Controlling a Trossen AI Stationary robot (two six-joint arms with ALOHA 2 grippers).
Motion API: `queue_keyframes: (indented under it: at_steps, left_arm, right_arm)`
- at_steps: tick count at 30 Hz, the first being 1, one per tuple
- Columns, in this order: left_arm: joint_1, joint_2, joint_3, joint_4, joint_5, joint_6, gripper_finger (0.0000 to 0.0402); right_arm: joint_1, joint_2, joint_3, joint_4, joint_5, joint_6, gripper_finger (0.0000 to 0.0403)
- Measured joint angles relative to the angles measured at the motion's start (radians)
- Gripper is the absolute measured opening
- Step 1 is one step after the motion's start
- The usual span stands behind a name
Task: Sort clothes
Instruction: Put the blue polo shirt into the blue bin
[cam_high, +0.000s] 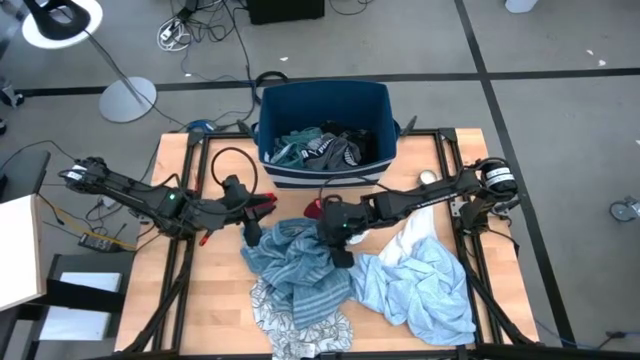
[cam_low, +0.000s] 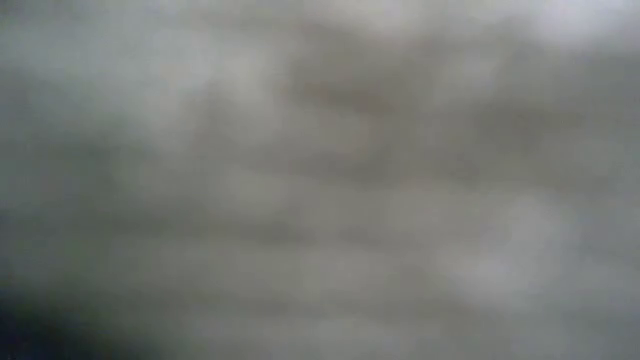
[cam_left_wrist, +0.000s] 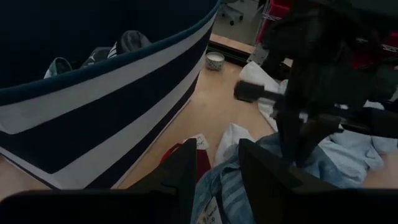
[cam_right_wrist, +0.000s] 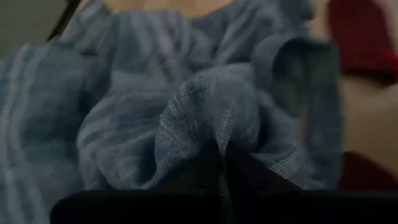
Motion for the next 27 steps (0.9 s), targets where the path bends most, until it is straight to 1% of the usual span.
queue_keyframes:
  at_steps: [6, 10, 15, 16, 18, 21, 24, 27]
  left_arm:
    - [0.0, 0.0, 0.0, 0.001, 0.0, 0.01, 0.0125]
    - [0.001, 0.0, 0.0, 0.017, -0.006, 0.07, 0.0126]
    - [0.036, -0.007, 0.021, 0.062, -0.008, 0.184, 0.0125]
    - [0.05, -0.01, 0.038, 0.067, 0.011, 0.198, 0.0124]
    - [0.086, -0.013, 0.074, 0.074, 0.082, 0.238, 0.0122]
    - [0.129, -0.01, 0.103, 0.086, 0.194, 0.293, 0.0119]
    - [0.142, -0.01, 0.11, 0.087, 0.221, 0.31, 0.0117]
    - [0.145, -0.011, 0.111, 0.076, 0.225, 0.32, 0.0117]
  right_arm:
    - [-0.004, -0.016, 0.157, -0.111, 0.107, -0.086, 0.0005]
    - [-0.011, -0.016, 0.301, -0.204, 0.18, -0.154, 0.0003]
    - [-0.026, -0.017, 0.458, -0.26, 0.192, -0.201, 0.0002]
    - [-0.029, -0.017, 0.485, -0.267, 0.192, -0.208, 0.0002]
    - [-0.037, -0.017, 0.531, -0.269, 0.195, -0.23, 0.0002]
    - [-0.05, -0.016, 0.595, -0.277, 0.272, -0.285, 0.0001]
    - [-0.064, -0.016, 0.672, -0.273, 0.374, -0.368, 0.0001]
    - [-0.091, -0.016, 0.757, -0.254, 0.445, -0.465, 0.0001]
